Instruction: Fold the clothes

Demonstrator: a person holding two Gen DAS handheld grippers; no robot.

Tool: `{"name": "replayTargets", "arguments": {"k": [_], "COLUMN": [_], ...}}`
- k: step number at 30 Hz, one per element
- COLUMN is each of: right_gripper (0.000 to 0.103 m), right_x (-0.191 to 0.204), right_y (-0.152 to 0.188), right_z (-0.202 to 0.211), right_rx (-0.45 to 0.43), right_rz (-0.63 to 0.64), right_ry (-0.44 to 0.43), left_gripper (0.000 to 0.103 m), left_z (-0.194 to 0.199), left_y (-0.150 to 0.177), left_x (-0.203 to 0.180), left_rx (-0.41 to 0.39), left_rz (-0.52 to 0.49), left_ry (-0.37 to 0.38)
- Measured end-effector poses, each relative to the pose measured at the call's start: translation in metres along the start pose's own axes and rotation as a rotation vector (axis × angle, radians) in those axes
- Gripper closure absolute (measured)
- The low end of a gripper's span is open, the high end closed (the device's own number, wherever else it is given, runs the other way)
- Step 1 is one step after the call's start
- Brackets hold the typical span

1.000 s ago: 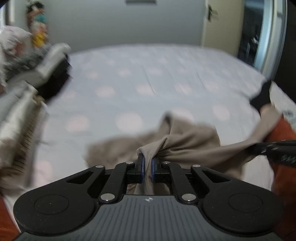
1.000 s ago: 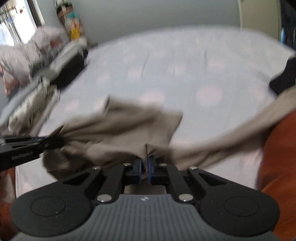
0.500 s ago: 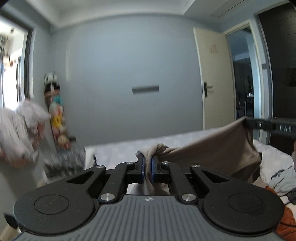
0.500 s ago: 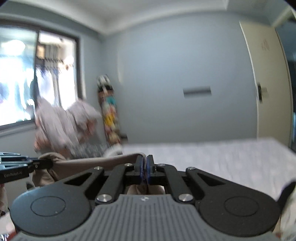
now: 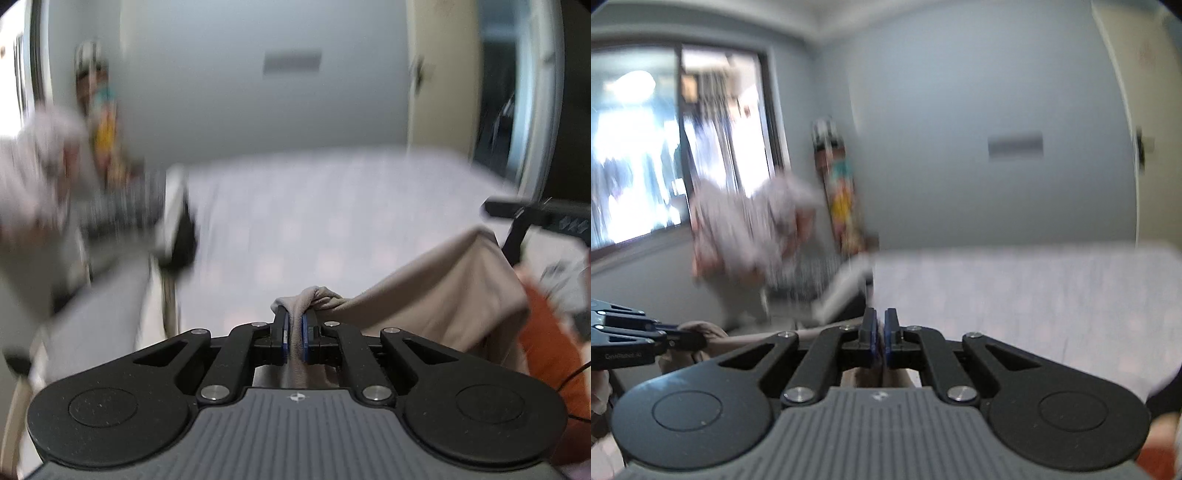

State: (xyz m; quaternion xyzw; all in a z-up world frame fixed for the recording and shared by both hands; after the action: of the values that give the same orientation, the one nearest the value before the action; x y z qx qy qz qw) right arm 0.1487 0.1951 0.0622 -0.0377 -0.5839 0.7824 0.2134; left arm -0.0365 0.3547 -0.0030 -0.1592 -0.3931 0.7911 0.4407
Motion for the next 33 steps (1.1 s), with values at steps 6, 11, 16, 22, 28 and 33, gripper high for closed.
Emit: {"name": "replayTargets", "arguments": {"k": [6,11,16,22,28,33], "right_gripper": [0.098,0.093,0.092,0.092,0.074,0.066], "right_x": [-0.039,-0.058,-0.049,-0.034,-0.003,0.008], "right_y": [0.091,0.128,0.161,0.211,0.256,0.296], "right_z": [-0.100,-0.141,-0.132,-0.097,-0.058,-0.048], "right_rx": [0.195,0.292,0.403,0.571,0.720,0.809], "right_rz": [-0.008,-0.011,0.072,0.202,0.391,0.612], "right_ry": [0.084,0.110,0.048,-0.055,-0.177,-0.165], "left_gripper": [0.095,0.088,0.067,0.050,0.050,0.049], "left_z": [-0.122,-0.172,-0.170,-0.158,-0.147,-0.142], "left_y": [0.060,0.068,0.074,0.075,0.090,0.109], "left_x": [0.017,0.037,0.055,0.047,0.018,0.001], "left_rx": [0.231,0.281,0.278,0.242,0.229,0.225], "left_rz": [0.064,0.080,0.005,-0.169,-0.381,-0.552], "left_ry": [-0.014,-0.048,-0.051,-0.044,0.015,0.044]}}
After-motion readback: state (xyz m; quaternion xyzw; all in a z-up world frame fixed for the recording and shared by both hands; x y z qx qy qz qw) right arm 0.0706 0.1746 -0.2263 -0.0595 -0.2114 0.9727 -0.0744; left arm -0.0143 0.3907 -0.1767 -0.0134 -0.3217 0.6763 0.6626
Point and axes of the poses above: each gripper's, at about its wrist camera, not at the fingertips, and z roughly against the way its jaws point, x to its left, y to its underside, the point moved 10 cm from there along -z, roughly the way its jaws point, and after that the axes turned 1 degree about y, right-handed, at the moved point
